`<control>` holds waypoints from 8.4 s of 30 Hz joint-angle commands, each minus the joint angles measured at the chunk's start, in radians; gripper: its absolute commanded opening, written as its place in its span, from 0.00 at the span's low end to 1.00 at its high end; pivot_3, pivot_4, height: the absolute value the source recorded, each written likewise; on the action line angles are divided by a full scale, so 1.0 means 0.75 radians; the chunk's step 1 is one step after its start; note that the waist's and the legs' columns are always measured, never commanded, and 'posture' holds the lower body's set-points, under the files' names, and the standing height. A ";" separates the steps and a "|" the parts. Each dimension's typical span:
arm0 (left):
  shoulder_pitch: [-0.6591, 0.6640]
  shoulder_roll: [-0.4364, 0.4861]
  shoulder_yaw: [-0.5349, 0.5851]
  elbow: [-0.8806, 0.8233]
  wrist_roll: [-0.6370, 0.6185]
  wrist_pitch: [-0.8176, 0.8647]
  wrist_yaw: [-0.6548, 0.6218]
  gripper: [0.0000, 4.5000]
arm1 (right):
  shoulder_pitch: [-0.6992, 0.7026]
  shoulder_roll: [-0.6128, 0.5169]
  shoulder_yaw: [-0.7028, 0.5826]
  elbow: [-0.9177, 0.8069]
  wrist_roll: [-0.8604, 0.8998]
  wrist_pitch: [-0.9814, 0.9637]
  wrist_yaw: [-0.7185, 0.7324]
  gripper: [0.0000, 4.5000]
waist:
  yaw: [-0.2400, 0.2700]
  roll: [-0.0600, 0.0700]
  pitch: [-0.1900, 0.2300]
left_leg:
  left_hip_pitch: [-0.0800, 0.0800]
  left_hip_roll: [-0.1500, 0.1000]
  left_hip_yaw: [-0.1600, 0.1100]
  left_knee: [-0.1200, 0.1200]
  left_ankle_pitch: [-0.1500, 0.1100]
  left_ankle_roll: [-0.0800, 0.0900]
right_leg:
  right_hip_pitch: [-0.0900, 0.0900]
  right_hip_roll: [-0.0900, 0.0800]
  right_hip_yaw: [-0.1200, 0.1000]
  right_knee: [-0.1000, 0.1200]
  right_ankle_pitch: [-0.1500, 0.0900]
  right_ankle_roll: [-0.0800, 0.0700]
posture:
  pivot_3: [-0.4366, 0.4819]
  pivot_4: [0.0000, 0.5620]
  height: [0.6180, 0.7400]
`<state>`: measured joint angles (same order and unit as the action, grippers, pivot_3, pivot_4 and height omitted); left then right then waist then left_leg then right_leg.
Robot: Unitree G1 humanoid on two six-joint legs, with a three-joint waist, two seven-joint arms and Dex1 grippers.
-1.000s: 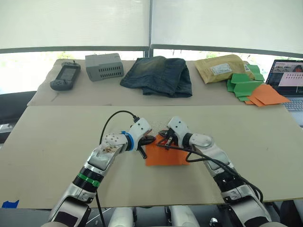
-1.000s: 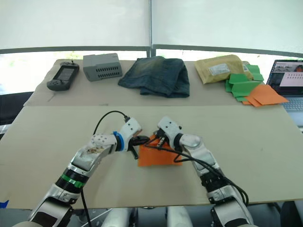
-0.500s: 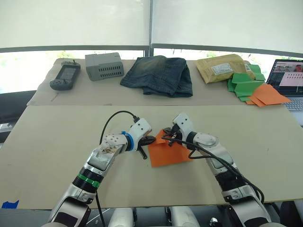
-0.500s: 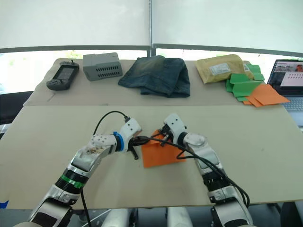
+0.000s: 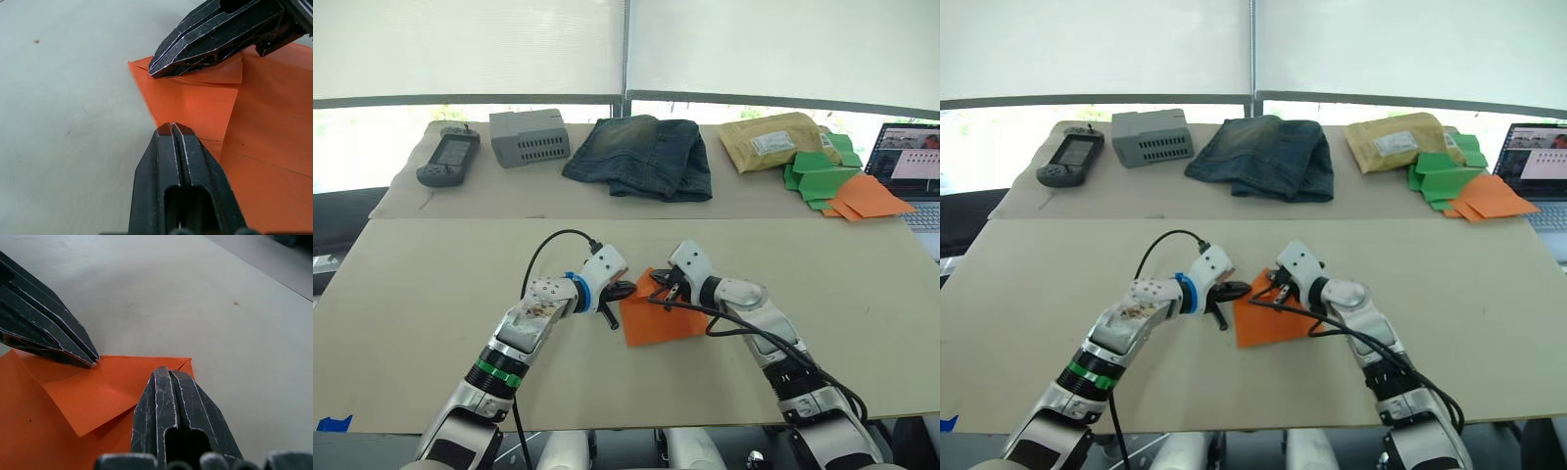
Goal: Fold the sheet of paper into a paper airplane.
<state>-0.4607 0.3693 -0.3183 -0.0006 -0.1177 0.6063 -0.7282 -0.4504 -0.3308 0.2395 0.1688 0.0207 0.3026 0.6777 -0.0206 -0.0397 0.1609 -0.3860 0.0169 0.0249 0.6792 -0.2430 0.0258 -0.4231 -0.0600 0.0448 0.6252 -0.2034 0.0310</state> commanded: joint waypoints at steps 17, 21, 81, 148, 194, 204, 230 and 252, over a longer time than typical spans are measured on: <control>0.260 0.289 0.108 -0.329 -0.204 0.249 -0.165 0.01 | -0.002 0.002 0.065 0.083 -0.038 -0.028 0.060 0.00 | -0.030 0.001 -0.001 | 0.005 0.003 -0.001 -0.009 -0.001 0.000 | 0.000 0.000 0.000 0.001 -0.006 -0.003 | 0.48 0.27 0.85; 0.144 0.151 0.386 -0.289 -0.471 0.382 -0.138 0.01 | 0.013 -0.002 0.053 0.059 -0.030 -0.017 0.056 0.00 | -0.029 -0.001 0.000 | 0.002 0.003 -0.001 -0.008 0.000 0.000 | -0.001 0.000 -0.001 0.001 -0.005 -0.003 | 0.48 0.27 0.85; -0.100 -0.146 -0.088 0.399 -0.041 -0.122 -0.204 0.01 | 0.931 -0.031 -0.540 -1.079 0.703 0.904 -0.314 0.00 | 0.041 0.006 -0.005 | -0.011 -0.003 -0.001 -0.001 -0.002 0.002 | 0.002 -0.011 -0.005 -0.020 -0.004 0.003 | 0.48 0.27 0.85; -0.149 -0.083 -0.098 0.222 0.087 -0.065 -0.259 0.01 | 0.512 -0.117 -0.257 -0.562 0.376 0.084 -0.056 0.00 | 0.007 0.007 -0.006 | -0.018 -0.006 -0.001 -0.002 -0.001 0.008 | -0.002 -0.014 -0.007 -0.018 -0.002 0.015 | 0.48 0.27 0.85; -0.278 -0.240 0.234 0.321 -0.133 0.043 -0.017 0.01 | 0.444 -0.110 -0.248 -0.520 0.359 0.077 -0.049 0.00 | 0.011 0.007 -0.006 | -0.020 -0.006 -0.001 0.000 -0.001 0.008 | -0.004 -0.012 -0.006 -0.016 0.001 0.012 | 0.48 0.27 0.85; -0.260 -0.306 0.171 0.258 -0.184 0.078 -0.065 0.01 | 0.439 -0.108 -0.244 -0.517 0.352 0.077 -0.053 0.00 | 0.012 0.007 -0.006 | -0.021 -0.008 0.000 0.000 -0.001 0.008 | -0.004 -0.013 -0.006 -0.017 0.005 0.006 | 0.48 0.27 0.85; -0.202 -0.266 0.046 0.281 -0.107 0.040 -0.072 0.01 | 0.260 0.000 -0.146 -0.416 0.318 0.064 -0.055 0.00 | 0.011 0.007 -0.006 | -0.019 -0.005 0.000 0.001 -0.001 0.008 | -0.003 -0.007 -0.004 -0.016 0.007 0.005 | 0.48 0.27 0.85; -0.156 -0.033 0.255 0.075 -0.235 0.106 -0.109 0.01 | 0.205 -0.029 -0.036 -0.212 0.183 0.037 0.033 0.00 | 0.008 0.007 -0.006 | -0.017 -0.003 0.000 0.002 -0.001 0.007 | -0.004 -0.005 -0.004 -0.014 0.008 0.002 | 0.48 0.27 0.85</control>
<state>-0.5505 0.3586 -0.1493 0.0899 -0.2677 0.7171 -0.8065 -0.2890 -0.3425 0.1984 0.0050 0.1760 0.3368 0.6975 -0.0149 -0.0344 0.1566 -0.3988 0.0148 0.0251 0.6804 -0.2436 0.0313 -0.4257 -0.0638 0.0420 0.6149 -0.1972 0.0320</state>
